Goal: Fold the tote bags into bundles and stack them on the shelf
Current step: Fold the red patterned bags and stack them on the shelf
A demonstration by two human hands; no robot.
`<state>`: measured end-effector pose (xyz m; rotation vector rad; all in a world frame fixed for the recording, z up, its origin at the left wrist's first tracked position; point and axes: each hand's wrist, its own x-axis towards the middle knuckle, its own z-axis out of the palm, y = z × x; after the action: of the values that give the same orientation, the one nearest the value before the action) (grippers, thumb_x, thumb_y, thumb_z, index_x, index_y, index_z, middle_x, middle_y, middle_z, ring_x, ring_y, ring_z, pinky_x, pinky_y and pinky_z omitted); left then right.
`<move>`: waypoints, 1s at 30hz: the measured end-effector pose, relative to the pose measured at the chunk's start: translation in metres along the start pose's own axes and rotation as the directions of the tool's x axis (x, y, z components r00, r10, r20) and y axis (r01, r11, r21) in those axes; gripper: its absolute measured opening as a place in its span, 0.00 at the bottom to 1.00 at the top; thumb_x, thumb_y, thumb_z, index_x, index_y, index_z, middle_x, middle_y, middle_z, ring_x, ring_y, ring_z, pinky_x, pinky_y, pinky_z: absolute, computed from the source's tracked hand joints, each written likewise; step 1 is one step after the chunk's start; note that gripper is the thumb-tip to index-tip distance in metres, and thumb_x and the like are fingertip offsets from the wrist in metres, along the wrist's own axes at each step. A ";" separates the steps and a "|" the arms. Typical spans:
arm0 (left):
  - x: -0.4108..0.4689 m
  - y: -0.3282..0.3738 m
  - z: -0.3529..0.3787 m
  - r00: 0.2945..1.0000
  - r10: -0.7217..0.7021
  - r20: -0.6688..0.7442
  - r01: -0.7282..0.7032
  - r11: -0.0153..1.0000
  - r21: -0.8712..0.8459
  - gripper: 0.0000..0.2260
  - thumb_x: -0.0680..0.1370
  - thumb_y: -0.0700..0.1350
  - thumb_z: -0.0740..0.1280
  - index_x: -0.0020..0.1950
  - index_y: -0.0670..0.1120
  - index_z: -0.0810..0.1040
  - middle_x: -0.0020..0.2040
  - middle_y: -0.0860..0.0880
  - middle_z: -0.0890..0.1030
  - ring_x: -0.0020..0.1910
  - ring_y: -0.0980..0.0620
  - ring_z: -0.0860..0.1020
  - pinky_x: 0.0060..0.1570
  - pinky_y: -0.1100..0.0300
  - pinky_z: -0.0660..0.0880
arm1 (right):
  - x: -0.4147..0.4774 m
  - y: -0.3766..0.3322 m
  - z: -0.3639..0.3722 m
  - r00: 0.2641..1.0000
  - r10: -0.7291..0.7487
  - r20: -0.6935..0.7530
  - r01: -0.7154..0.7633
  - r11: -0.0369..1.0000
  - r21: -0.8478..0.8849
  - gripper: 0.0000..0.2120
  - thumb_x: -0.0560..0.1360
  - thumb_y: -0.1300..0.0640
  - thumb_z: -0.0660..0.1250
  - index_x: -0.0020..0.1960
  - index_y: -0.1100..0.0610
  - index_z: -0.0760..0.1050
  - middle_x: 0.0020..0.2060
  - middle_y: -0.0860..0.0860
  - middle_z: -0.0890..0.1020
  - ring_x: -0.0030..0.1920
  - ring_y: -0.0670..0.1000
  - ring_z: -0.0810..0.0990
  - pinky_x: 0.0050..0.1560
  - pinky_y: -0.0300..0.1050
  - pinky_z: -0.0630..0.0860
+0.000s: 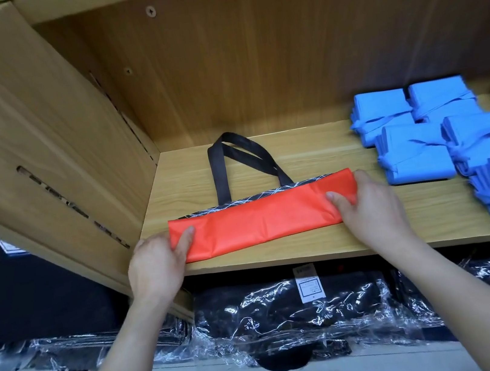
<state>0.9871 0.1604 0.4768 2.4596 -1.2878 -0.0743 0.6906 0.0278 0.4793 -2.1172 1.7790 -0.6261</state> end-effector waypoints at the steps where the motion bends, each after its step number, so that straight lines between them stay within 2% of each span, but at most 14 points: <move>1: 0.001 0.001 0.000 1.000 -0.022 0.004 0.022 1.000 0.020 0.25 0.78 0.62 0.60 0.31 0.43 0.69 0.32 0.46 0.72 0.44 0.40 0.75 0.41 0.52 0.70 | 0.000 -0.002 0.001 1.000 0.000 0.004 0.001 0.999 -0.041 0.19 0.78 0.46 0.65 0.55 0.62 0.70 0.45 0.62 0.80 0.47 0.65 0.78 0.41 0.53 0.69; 3: 0.003 0.002 -0.001 0.997 -0.069 0.018 0.068 0.997 0.045 0.26 0.77 0.64 0.60 0.31 0.44 0.71 0.33 0.44 0.75 0.44 0.40 0.77 0.40 0.53 0.71 | 0.001 -0.005 0.001 1.000 0.011 0.022 -0.008 0.993 -0.121 0.19 0.79 0.46 0.63 0.54 0.63 0.70 0.47 0.62 0.79 0.51 0.64 0.77 0.44 0.53 0.70; 6: 0.003 0.004 -0.003 0.991 -0.133 0.005 0.132 0.986 0.105 0.25 0.75 0.66 0.61 0.34 0.45 0.77 0.37 0.42 0.78 0.47 0.40 0.77 0.41 0.53 0.74 | 0.004 -0.004 0.006 1.000 0.004 -0.005 -0.005 0.973 -0.233 0.23 0.79 0.44 0.60 0.56 0.65 0.73 0.51 0.63 0.76 0.55 0.63 0.71 0.55 0.55 0.68; 8: 0.003 0.004 -0.004 0.994 -0.051 -0.094 0.061 0.993 0.102 0.22 0.74 0.63 0.66 0.42 0.43 0.78 0.42 0.42 0.79 0.50 0.39 0.76 0.44 0.49 0.76 | 0.008 -0.004 0.009 1.000 -0.006 -0.011 0.003 0.961 -0.277 0.25 0.80 0.44 0.59 0.57 0.67 0.73 0.53 0.64 0.74 0.56 0.63 0.69 0.58 0.54 0.66; 10: 0.005 0.002 -0.003 0.981 0.129 -0.143 -0.122 0.991 0.056 0.21 0.73 0.58 0.70 0.55 0.43 0.76 0.53 0.42 0.78 0.55 0.39 0.74 0.49 0.44 0.76 | 0.011 -0.006 0.010 1.000 -0.011 0.003 0.011 0.954 -0.300 0.25 0.80 0.44 0.58 0.58 0.66 0.73 0.54 0.64 0.73 0.56 0.63 0.69 0.59 0.54 0.65; 12: 0.008 0.004 -0.002 0.947 0.320 0.022 -0.320 0.947 0.018 0.28 0.73 0.64 0.64 0.68 0.50 0.71 0.64 0.47 0.75 0.64 0.43 0.72 0.60 0.43 0.73 | 0.013 -0.007 0.011 1.000 -0.017 0.008 0.018 0.952 -0.306 0.24 0.80 0.43 0.57 0.59 0.65 0.72 0.55 0.63 0.73 0.57 0.62 0.68 0.59 0.54 0.66; 14: 0.007 0.012 -0.001 0.902 0.365 0.232 -0.379 0.925 0.020 0.34 0.71 0.74 0.53 0.72 0.57 0.66 0.69 0.53 0.71 0.68 0.48 0.68 0.66 0.45 0.68 | 0.015 -0.008 0.012 1.000 -0.015 0.006 0.016 0.954 -0.300 0.24 0.80 0.43 0.57 0.58 0.64 0.71 0.55 0.63 0.74 0.57 0.62 0.68 0.58 0.54 0.67; 15: 0.005 0.015 0.000 0.894 0.359 0.270 -0.385 0.922 0.048 0.36 0.70 0.76 0.49 0.72 0.59 0.65 0.69 0.54 0.70 0.68 0.49 0.67 0.66 0.46 0.67 | 0.016 -0.009 0.012 1.000 -0.010 0.004 0.011 0.956 -0.293 0.23 0.80 0.43 0.57 0.58 0.63 0.71 0.55 0.62 0.75 0.56 0.62 0.69 0.58 0.55 0.67; 17: -0.001 0.020 0.002 0.905 0.349 0.243 -0.381 0.919 0.099 0.36 0.69 0.76 0.48 0.71 0.59 0.66 0.65 0.55 0.71 0.64 0.50 0.68 0.62 0.47 0.68 | 0.017 -0.010 0.013 1.000 0.007 0.003 -0.006 0.962 -0.273 0.21 0.80 0.43 0.57 0.57 0.62 0.70 0.54 0.62 0.77 0.56 0.62 0.69 0.57 0.57 0.69; 21: -0.012 0.022 0.003 0.906 0.388 0.167 -0.405 0.911 0.075 0.27 0.72 0.72 0.51 0.66 0.62 0.67 0.55 0.54 0.75 0.55 0.49 0.72 0.53 0.48 0.72 | 0.025 -0.013 0.015 1.000 -0.022 -0.001 0.021 0.971 -0.238 0.17 0.80 0.45 0.60 0.55 0.60 0.67 0.51 0.62 0.78 0.53 0.64 0.73 0.53 0.56 0.70; 25: -0.020 0.026 -0.003 0.874 0.430 0.225 -0.444 0.896 0.014 0.21 0.74 0.69 0.54 0.64 0.65 0.71 0.48 0.56 0.73 0.49 0.52 0.74 0.47 0.52 0.76 | 0.035 -0.019 0.015 1.000 -0.013 0.019 0.016 0.986 -0.166 0.16 0.79 0.49 0.63 0.59 0.60 0.67 0.53 0.62 0.74 0.52 0.65 0.75 0.45 0.52 0.68; 28: -0.026 0.032 -0.004 0.870 0.419 0.260 -0.416 0.907 -0.069 0.17 0.76 0.62 0.64 0.65 0.67 0.74 0.47 0.58 0.73 0.49 0.54 0.74 0.48 0.57 0.73 | 0.034 -0.026 0.017 0.995 -0.035 -0.094 0.020 0.987 -0.157 0.21 0.76 0.53 0.68 0.66 0.55 0.67 0.59 0.61 0.69 0.59 0.62 0.69 0.53 0.59 0.71; 30: -0.029 0.035 -0.003 0.880 0.389 0.273 -0.366 0.921 -0.131 0.17 0.76 0.57 0.67 0.65 0.66 0.74 0.48 0.58 0.73 0.48 0.55 0.76 0.49 0.57 0.74 | 0.029 -0.034 0.013 0.983 -0.157 -0.092 0.134 0.967 -0.217 0.27 0.73 0.56 0.69 0.70 0.47 0.65 0.65 0.56 0.68 0.64 0.59 0.65 0.57 0.60 0.67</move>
<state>0.9435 0.1670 0.4883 2.1430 -1.8355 -0.3934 0.7301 0.0052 0.4886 -2.4165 1.8297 -0.6247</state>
